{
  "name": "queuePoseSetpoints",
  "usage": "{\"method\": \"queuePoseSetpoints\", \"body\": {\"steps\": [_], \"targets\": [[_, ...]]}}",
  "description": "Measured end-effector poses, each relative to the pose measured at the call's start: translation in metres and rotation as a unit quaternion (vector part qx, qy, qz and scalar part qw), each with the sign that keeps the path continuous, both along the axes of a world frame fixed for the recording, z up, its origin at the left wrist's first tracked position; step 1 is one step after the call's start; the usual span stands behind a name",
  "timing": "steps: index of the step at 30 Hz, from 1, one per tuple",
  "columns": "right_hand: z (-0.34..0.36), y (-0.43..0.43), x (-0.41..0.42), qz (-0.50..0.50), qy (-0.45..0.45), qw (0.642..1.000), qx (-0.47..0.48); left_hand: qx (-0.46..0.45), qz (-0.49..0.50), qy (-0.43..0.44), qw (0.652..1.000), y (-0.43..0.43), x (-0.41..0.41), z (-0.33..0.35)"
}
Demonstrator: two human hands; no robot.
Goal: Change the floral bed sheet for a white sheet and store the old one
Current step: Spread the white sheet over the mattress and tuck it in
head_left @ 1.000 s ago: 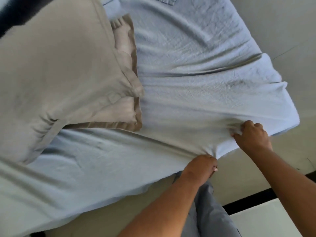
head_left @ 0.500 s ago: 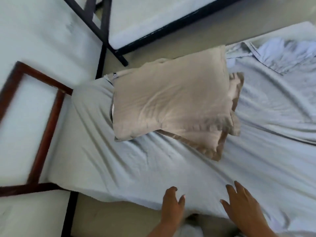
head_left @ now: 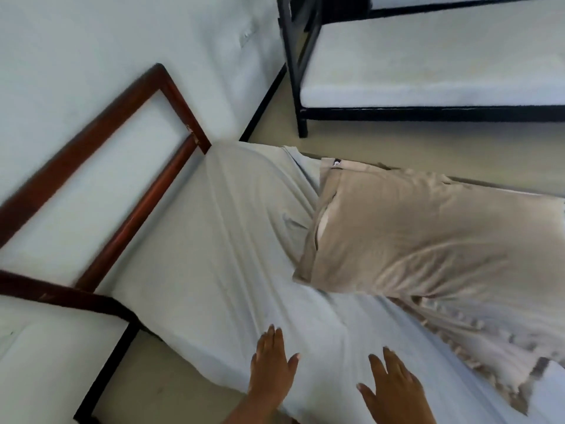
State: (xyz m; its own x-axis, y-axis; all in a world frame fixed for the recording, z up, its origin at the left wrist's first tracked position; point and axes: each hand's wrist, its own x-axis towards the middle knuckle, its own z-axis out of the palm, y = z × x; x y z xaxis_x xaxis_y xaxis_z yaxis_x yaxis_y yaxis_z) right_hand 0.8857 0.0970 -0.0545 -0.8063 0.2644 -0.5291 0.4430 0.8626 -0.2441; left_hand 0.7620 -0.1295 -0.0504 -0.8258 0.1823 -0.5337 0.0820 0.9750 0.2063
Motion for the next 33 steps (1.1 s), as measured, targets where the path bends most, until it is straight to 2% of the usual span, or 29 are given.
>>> {"method": "queuePoseSetpoints", "body": {"steps": [4, 8, 13, 18, 24, 29, 33], "targets": [[0.024, -0.051, -0.062, 0.089, -0.007, 0.996, -0.002, -0.009, 0.058, 0.02, 0.998, -0.072, -0.044, 0.016], [0.052, -0.095, -0.113, 0.173, 0.047, 0.984, 0.013, -0.027, 0.12, 0.033, 0.992, -0.135, -0.064, 0.03], [0.079, -0.124, -0.153, 0.217, 0.051, 0.974, 0.024, -0.029, 0.153, 0.031, 0.987, -0.173, -0.072, 0.051], [0.102, -0.158, -0.19, 0.259, 0.097, 0.961, 0.031, -0.008, 0.172, 0.07, 0.983, -0.196, -0.084, 0.075], [0.129, -0.213, -0.25, 0.277, 0.139, 0.951, 0.002, 0.02, 0.182, 0.091, 0.979, -0.229, -0.124, 0.079], [0.129, -0.26, -0.328, 0.261, 0.117, 0.958, 0.012, 0.047, 0.207, 0.088, 0.973, -0.271, -0.187, 0.064], [0.094, -0.305, -0.383, 0.221, 0.065, 0.973, 0.025, 0.064, 0.232, 0.049, 0.969, -0.324, -0.243, 0.024]]}}
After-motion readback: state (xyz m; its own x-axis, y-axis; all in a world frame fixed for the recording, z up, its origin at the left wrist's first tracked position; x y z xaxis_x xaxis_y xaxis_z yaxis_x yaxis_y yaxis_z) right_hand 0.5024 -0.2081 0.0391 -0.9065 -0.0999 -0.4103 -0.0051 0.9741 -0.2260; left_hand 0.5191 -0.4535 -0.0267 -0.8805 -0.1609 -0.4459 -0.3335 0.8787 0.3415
